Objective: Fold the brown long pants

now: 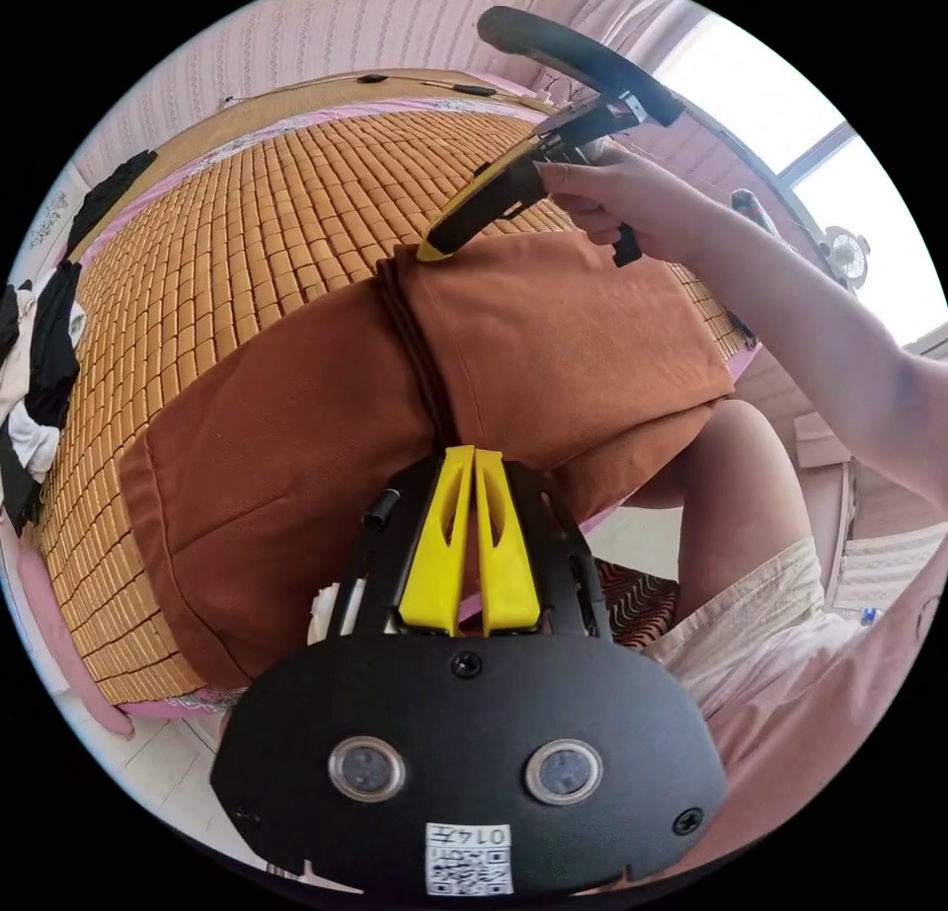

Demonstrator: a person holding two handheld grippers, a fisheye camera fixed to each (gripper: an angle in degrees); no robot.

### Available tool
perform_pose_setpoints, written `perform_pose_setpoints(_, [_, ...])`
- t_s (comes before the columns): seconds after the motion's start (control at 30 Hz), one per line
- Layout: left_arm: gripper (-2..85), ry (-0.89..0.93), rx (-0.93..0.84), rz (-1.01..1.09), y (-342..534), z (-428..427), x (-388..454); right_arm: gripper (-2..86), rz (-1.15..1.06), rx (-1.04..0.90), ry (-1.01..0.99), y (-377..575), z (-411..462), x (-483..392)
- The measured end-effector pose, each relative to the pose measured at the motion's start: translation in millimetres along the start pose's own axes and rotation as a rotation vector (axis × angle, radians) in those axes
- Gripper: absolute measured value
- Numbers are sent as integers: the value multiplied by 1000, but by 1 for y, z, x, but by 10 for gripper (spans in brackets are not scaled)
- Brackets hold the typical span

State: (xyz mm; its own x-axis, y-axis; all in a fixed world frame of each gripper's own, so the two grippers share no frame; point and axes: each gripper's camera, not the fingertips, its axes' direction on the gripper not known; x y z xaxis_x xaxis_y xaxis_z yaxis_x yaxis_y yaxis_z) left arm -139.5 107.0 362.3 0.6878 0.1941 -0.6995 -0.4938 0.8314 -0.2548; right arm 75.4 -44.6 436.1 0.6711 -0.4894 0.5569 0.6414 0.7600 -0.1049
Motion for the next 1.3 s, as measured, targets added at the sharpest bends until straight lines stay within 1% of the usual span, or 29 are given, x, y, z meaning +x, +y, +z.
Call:
perform_pose_setpoints(0.13, [-9,35,36,-19,11,-14,2,1,-95,31,20,-2,3,-5])
perform_pose_setpoints(0.27, [-9,24,3,-45,16,-2,-2,-4,-80,15,-6,-4,27,13])
perform_pose_setpoints(0.43, [-3,72,30,-79,18,-15,-6,-6,-120,128,-115,7,7,29])
perform_pose_setpoints(0.53, [29,78,66,-101,19,-24,-8,-4,-120,184,-219,3,6,43])
perform_pose_setpoints(0.57, [50,78,54,-105,18,-21,-9,-3,-117,164,-208,0,11,45])
perform_pose_setpoints(0.63, [68,81,16,-124,17,-12,-12,3,-116,42,-104,-9,45,49])
perform_pose_setpoints(0.7, [81,90,-3,-125,16,-7,-13,15,-103,-10,-122,-11,63,56])
perform_pose_setpoints(0.77, [86,90,-18,-118,16,-5,-13,41,-104,-4,-133,-10,65,60])
perform_pose_setpoints(0.83, [87,94,-17,-122,17,-7,-13,97,-123,-9,-103,-10,67,60])
perform_pose_setpoints(0.9, [87,98,-15,-122,18,-10,-13,123,-136,-45,-69,-14,77,61])
perform_pose_setpoints(1.0, [87,107,-33,-123,21,-8,-13,111,-178,-133,-146,-20,102,64])
perform_pose_setpoints(1.13, [73,138,-42,-145,24,-6,-19,61,-229,-75,-150,-10,92,64])
perform_pose_setpoints(1.2, [55,138,-36,-131,25,-9,-17,54,-242,-26,-149,2,81,62])
perform_pose_setpoints(1.3, [37,133,29,-95,35,-28,-10,51,-269,63,-157,27,51,57])
